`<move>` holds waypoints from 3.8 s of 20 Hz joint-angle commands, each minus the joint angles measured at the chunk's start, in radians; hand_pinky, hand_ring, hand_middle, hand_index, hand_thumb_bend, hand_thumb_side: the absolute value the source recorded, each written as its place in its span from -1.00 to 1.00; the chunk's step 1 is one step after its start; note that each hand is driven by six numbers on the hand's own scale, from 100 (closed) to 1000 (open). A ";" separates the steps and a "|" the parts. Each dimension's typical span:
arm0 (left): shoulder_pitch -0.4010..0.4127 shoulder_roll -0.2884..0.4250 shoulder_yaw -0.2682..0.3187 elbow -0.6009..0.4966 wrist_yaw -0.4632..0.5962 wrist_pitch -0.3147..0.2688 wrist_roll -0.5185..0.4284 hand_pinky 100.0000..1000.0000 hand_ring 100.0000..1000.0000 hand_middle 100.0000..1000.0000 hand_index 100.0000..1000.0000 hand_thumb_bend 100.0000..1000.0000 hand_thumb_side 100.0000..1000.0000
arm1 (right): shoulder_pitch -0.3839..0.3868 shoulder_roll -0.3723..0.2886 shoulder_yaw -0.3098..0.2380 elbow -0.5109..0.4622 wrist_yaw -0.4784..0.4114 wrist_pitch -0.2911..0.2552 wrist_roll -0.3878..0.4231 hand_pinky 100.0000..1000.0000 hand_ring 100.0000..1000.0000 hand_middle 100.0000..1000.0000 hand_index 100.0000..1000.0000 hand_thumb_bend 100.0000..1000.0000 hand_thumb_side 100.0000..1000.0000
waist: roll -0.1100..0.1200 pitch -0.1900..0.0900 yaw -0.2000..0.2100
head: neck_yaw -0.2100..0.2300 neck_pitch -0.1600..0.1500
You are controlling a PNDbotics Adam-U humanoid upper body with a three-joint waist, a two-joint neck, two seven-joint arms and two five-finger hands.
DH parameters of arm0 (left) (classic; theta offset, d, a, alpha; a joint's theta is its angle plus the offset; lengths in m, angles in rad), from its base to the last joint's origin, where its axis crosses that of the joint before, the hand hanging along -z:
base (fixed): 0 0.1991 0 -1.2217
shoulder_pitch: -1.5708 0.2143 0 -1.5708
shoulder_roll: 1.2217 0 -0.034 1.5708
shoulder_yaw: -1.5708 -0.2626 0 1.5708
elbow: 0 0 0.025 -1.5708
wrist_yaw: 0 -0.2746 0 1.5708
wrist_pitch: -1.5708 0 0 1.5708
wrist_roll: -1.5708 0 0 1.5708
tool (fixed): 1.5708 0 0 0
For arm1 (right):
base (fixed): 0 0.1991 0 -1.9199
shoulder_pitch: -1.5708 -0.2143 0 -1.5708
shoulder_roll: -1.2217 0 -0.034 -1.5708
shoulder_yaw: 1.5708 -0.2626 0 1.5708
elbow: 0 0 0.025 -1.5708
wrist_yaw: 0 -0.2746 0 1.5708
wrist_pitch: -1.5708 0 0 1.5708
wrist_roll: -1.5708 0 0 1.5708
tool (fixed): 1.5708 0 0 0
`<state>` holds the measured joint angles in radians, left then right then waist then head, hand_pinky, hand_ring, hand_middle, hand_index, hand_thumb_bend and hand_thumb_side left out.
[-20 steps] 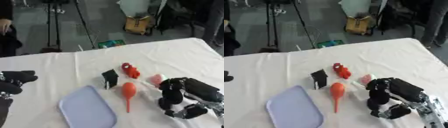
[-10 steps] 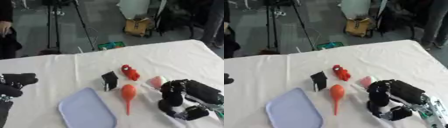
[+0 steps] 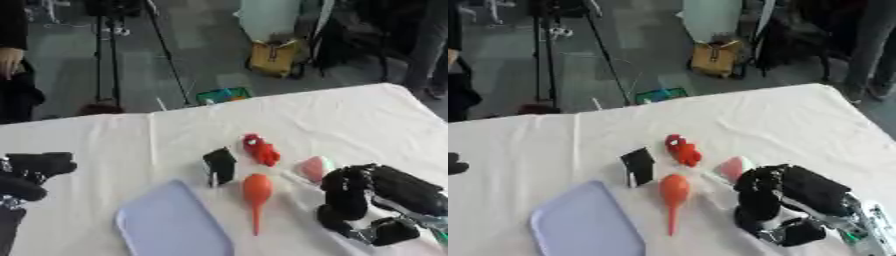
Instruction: Pick up objects on the table and place them in the box.
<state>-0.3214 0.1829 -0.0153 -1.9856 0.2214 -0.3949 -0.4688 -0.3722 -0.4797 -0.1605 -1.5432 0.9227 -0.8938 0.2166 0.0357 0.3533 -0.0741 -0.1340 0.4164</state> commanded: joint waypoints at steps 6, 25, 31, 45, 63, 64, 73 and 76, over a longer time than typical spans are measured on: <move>-0.012 0.004 -0.003 -0.014 -0.002 -0.004 -0.005 0.65 0.66 0.40 0.29 -1.00 1.00 | -0.010 -0.022 -0.013 0.008 0.018 -0.013 -0.022 -0.25 0.30 0.38 0.53 -0.36 -0.33 | 0.000 -0.012 0.003 | 0.003 -0.017; -0.015 0.004 -0.004 -0.014 -0.003 -0.005 -0.012 0.65 0.66 0.40 0.29 -1.00 0.99 | -0.006 -0.020 -0.011 0.055 -0.044 -0.013 -0.063 -0.28 0.27 0.32 0.48 -0.45 -0.91 | 0.001 -0.007 0.006 | 0.002 -0.020; -0.017 0.003 -0.004 -0.014 0.000 -0.004 -0.012 0.66 0.66 0.40 0.28 -1.00 0.99 | -0.005 -0.026 -0.004 0.052 -0.090 -0.013 -0.041 -0.22 0.31 0.43 0.50 -0.52 -1.00 | 0.000 -0.009 0.007 | 0.002 -0.021; -0.016 0.004 -0.004 -0.014 0.004 0.006 -0.012 0.66 0.66 0.41 0.28 -1.00 0.99 | 0.002 -0.047 0.014 0.025 -0.213 -0.013 0.028 -0.24 0.29 0.35 0.34 -1.00 -1.00 | -0.011 -0.018 0.004 | 0.004 -0.023; -0.017 0.005 -0.006 -0.014 0.006 0.009 -0.015 0.66 0.66 0.41 0.29 -1.00 0.99 | -0.007 -0.079 0.025 -0.017 -0.303 -0.013 0.112 -0.27 0.23 0.18 0.03 -1.00 -1.00 | -0.016 -0.016 0.004 | 0.003 -0.029; -0.017 0.005 -0.006 -0.014 0.006 0.010 -0.015 0.66 0.66 0.41 0.29 -1.00 0.99 | -0.008 -0.084 0.026 -0.022 -0.308 -0.013 0.112 -0.27 0.23 0.18 0.03 -1.00 -1.00 | -0.017 -0.017 0.004 | 0.003 -0.029; -0.014 0.009 -0.006 -0.014 0.008 0.014 -0.016 0.66 0.67 0.42 0.29 -1.00 0.99 | -0.023 -0.116 0.036 -0.061 -0.356 -0.013 0.109 -0.28 0.19 0.09 -0.01 -1.00 -1.00 | -0.027 -0.023 0.005 | 0.002 -0.020; -0.012 0.010 -0.007 -0.014 0.008 0.015 -0.016 0.66 0.67 0.42 0.29 -1.00 0.99 | -0.036 -0.130 0.043 -0.076 -0.380 -0.013 0.106 -0.28 0.19 0.08 -0.02 -1.00 -1.00 | -0.030 -0.025 0.005 | 0.002 -0.016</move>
<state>-0.3258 0.1827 -0.0212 -1.9856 0.2262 -0.3825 -0.4860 -0.3952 -0.5660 -0.1149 -1.5900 0.5611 -0.8489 0.2686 0.0092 0.3533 -0.0686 -0.1311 0.4023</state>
